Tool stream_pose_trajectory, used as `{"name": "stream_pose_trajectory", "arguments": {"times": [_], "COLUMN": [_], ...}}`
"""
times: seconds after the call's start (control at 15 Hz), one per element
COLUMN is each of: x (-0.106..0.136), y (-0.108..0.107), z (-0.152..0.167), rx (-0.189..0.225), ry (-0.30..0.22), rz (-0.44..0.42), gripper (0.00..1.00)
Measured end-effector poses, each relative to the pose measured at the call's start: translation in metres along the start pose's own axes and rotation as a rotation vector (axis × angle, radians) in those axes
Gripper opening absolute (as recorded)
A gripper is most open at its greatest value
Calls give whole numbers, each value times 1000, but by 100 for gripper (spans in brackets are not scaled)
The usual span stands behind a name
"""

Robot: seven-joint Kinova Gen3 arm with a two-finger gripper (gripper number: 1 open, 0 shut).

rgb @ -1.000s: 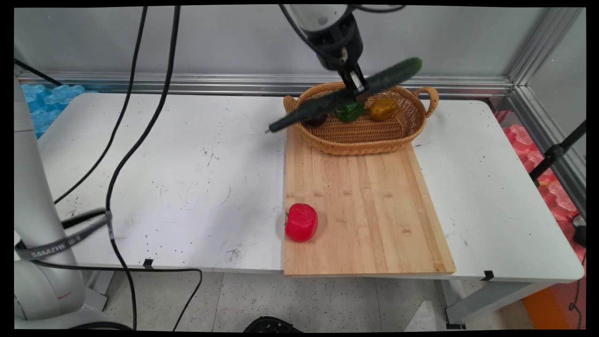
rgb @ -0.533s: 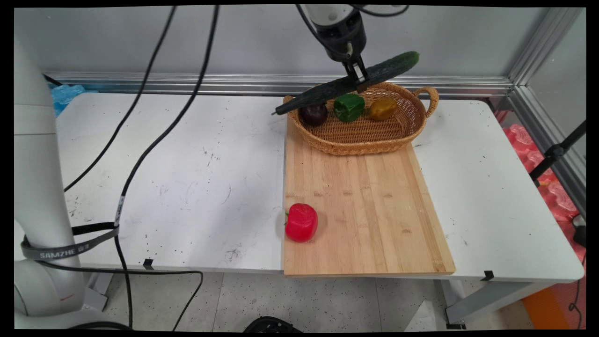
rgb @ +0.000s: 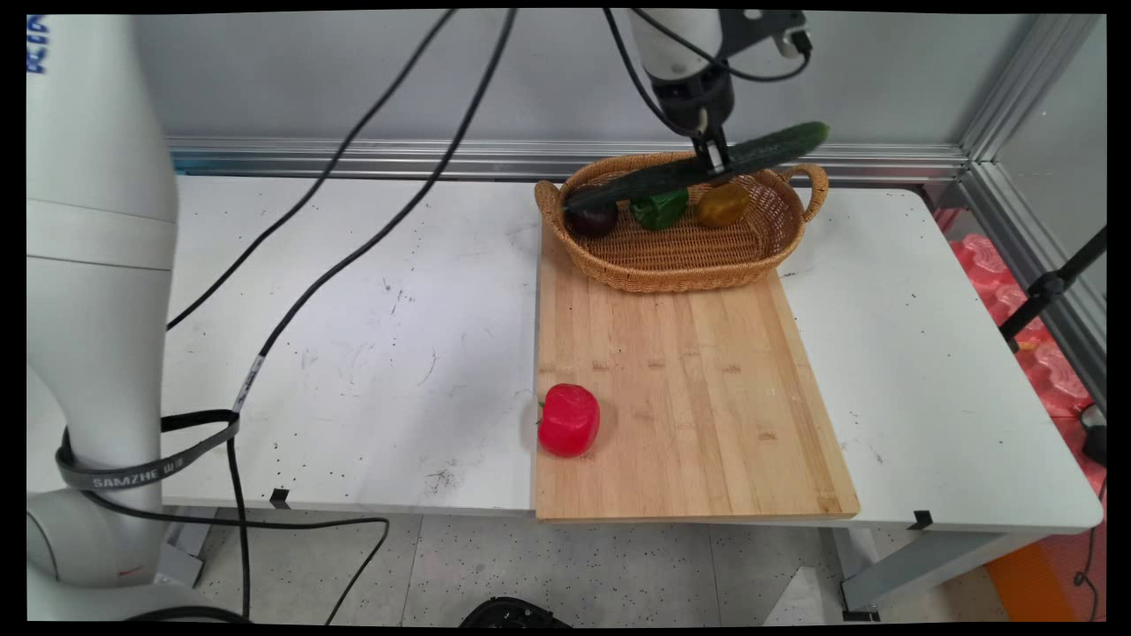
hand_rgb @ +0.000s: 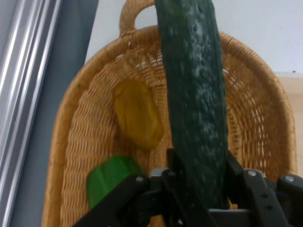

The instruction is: Place the picked object in the vegetable basket

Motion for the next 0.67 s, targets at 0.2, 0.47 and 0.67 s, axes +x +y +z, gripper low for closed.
{"name": "stream_pose_trajectory", "arguments": {"times": [0.2, 0.47, 0.67], "x": [5, 5, -1], "y": [-2, -2, 0], "z": [25, 54, 73], "rx": [-29, -74, -115], "ry": [26, 62, 86], "rz": [64, 141, 184], "gripper": [0, 0, 0]}}
